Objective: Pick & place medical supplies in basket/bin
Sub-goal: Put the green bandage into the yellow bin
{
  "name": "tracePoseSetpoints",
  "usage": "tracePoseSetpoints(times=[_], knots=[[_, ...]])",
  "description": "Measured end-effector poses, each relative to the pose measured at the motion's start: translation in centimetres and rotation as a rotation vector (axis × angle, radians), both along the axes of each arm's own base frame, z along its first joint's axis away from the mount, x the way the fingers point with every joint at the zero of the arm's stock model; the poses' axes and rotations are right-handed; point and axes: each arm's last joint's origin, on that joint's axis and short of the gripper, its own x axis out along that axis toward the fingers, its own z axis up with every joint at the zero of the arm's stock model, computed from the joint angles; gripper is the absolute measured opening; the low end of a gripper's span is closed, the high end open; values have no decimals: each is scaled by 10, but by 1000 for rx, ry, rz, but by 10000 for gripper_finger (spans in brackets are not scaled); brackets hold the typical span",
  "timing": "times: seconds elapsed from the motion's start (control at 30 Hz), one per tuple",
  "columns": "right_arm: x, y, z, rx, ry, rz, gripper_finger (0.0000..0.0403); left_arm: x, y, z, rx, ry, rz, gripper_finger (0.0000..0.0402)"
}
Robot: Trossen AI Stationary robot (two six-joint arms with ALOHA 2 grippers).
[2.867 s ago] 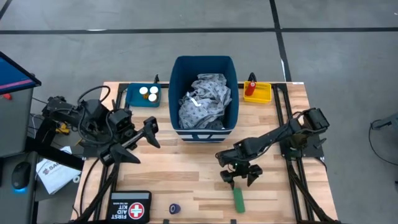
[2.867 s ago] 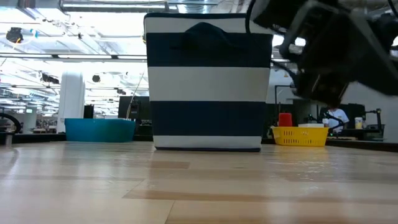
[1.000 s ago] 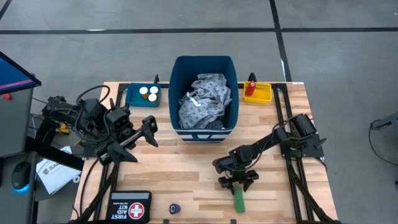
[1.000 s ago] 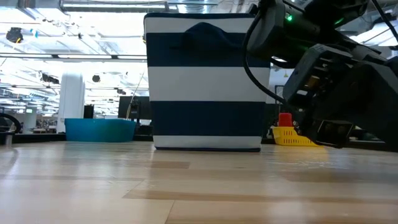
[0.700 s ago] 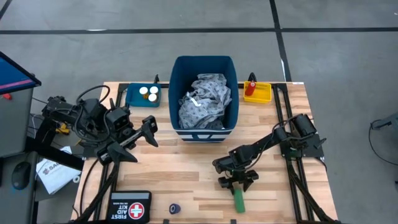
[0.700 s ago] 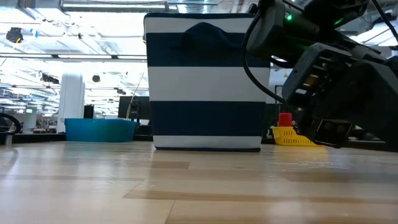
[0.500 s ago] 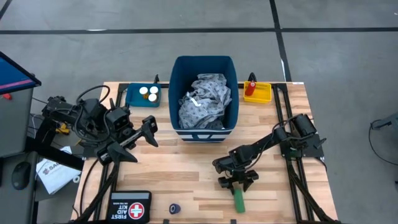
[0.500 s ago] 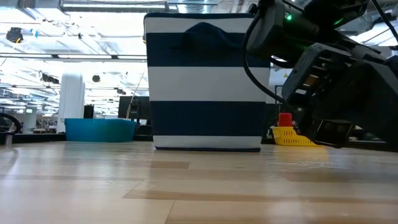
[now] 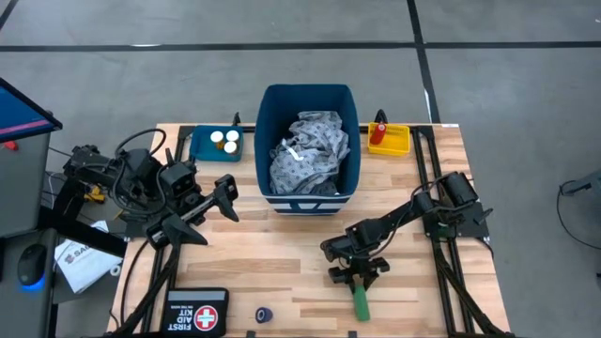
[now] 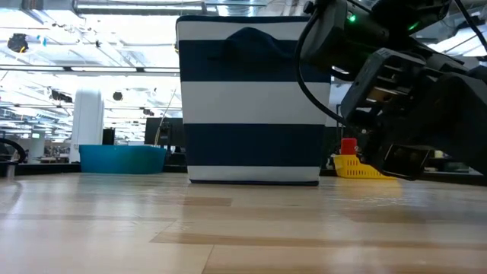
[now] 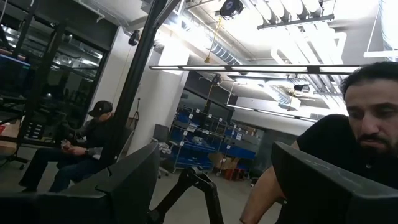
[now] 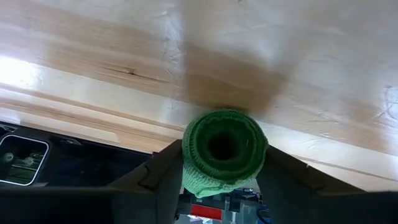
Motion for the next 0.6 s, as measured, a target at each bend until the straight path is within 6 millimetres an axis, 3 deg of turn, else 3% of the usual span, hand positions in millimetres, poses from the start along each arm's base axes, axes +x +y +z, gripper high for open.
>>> tracePoseSetpoints(times=[0.33,0.6], knots=[[4,1,4,5,-14,-2,152,0,0,0,0,0,0,301],[6,2,40,0,-104,-5,142,0,0,0,0,1,0,301]])
